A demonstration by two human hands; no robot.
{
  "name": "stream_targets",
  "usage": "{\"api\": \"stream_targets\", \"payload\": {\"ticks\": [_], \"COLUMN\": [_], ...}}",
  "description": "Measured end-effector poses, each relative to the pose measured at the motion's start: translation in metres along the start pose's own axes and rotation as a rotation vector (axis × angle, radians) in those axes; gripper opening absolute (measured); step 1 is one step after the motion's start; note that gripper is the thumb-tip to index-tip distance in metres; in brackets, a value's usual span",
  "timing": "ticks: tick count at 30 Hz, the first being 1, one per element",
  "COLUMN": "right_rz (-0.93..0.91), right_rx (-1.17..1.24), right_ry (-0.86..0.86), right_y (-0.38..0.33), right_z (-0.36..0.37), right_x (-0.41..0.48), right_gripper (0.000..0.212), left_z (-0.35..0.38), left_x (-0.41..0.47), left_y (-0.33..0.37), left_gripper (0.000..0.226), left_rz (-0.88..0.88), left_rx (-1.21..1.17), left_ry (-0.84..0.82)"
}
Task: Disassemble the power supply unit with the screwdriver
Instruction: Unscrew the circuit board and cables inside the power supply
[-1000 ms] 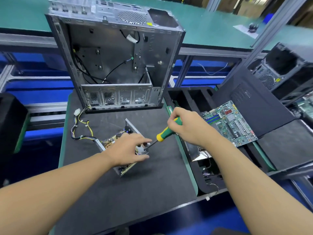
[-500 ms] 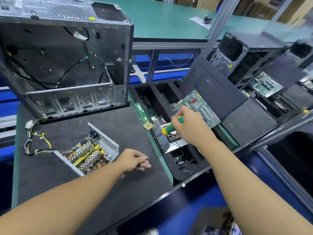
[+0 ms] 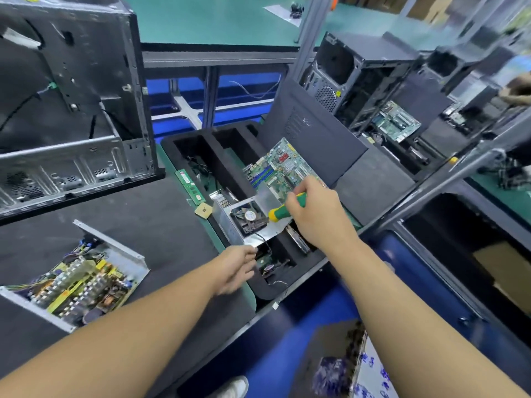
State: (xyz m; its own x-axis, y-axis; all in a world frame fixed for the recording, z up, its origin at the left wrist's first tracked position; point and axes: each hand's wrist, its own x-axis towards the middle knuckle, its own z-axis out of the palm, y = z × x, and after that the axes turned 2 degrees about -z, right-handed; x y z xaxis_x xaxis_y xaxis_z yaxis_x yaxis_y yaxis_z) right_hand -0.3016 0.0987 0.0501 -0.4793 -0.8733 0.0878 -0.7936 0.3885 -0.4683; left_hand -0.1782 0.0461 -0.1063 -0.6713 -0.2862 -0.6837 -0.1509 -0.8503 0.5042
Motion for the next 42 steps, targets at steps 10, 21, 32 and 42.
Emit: {"api": "stream_targets", "payload": {"ticks": [10,21,32,42], "right_rz": [-0.144,0.004,-0.024,-0.028], "right_rx": [0.21,0.451,0.466,0.395], "right_ry": [-0.129,-0.582,-0.789,-0.995], "right_y": [-0.087,-0.132,-0.127,-0.104], "right_z": [0.062,0.153,0.234,0.24], "right_x": [0.006,0.005,0.005,-0.035], "right_gripper": [0.016,0.03,0.063,0.062], "left_z": [-0.135,-0.207,-0.206,-0.206], "left_x": [-0.121,-0.162,-0.161,-0.17], "left_y": [0.036,0.002,-0.005,-0.011], "left_gripper": [0.009,0.103,0.071,0.074], "left_rz": [0.469,-0.18,-0.016,0.015], "left_rx": [1.711,1.748,1.597,1.779], "left_ry": [0.843,1.164,1.269,1.114]}}
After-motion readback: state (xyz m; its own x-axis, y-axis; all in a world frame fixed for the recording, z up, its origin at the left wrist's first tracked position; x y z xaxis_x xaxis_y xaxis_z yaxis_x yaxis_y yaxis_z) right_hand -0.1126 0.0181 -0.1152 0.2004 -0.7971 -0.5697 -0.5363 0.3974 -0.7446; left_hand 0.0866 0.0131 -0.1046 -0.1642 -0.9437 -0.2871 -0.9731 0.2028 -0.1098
